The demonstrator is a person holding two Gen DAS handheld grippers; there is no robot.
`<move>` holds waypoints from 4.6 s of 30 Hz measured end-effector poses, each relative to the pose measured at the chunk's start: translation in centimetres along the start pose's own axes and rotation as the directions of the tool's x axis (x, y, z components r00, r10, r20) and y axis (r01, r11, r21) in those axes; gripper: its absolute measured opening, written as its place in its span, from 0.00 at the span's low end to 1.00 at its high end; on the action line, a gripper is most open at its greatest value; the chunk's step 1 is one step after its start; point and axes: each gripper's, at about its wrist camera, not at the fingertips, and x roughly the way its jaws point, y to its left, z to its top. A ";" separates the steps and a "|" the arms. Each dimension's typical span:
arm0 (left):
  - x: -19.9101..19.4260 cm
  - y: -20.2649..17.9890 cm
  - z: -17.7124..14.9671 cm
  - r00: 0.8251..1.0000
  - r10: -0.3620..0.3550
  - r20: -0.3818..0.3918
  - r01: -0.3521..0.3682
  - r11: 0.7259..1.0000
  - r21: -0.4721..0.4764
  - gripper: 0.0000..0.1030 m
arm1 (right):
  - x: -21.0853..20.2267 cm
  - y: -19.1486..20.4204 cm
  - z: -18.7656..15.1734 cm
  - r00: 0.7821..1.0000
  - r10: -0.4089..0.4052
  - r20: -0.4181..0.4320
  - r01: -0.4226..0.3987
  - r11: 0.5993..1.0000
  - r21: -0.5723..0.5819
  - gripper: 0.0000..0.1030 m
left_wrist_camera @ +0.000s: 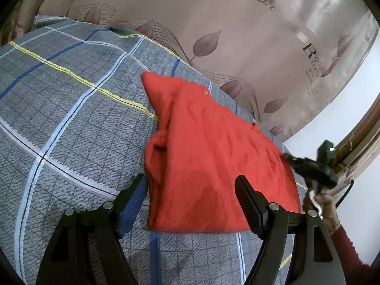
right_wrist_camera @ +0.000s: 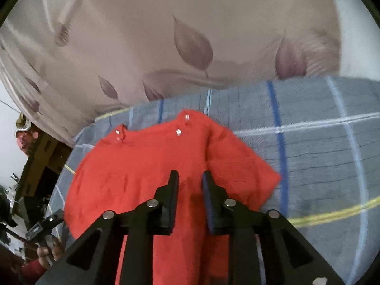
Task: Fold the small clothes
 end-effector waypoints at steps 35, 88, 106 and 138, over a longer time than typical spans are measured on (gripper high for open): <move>0.1 -0.3 0.2 1.000 0.028 0.004 -0.028 1.000 0.009 0.75 | 0.9 3.7 -1.8 0.935 -0.348 0.073 0.355 0.913 -0.199 0.06; 6.0 -2.4 7.0 0.972 0.220 -0.086 -0.182 0.929 0.322 0.88 | -1.5 3.6 -5.3 0.912 -0.371 0.173 0.394 0.911 -0.122 0.89; 9.7 2.3 11.1 0.944 -0.215 -0.249 0.227 0.974 0.022 0.74 | -0.9 3.6 -5.2 0.908 -0.386 0.162 0.408 0.903 -0.132 0.93; 10.9 3.5 10.8 0.860 -0.334 -0.386 0.341 0.939 -0.054 0.46 | -0.3 3.5 -5.4 0.901 -0.411 0.137 0.428 0.893 -0.137 1.00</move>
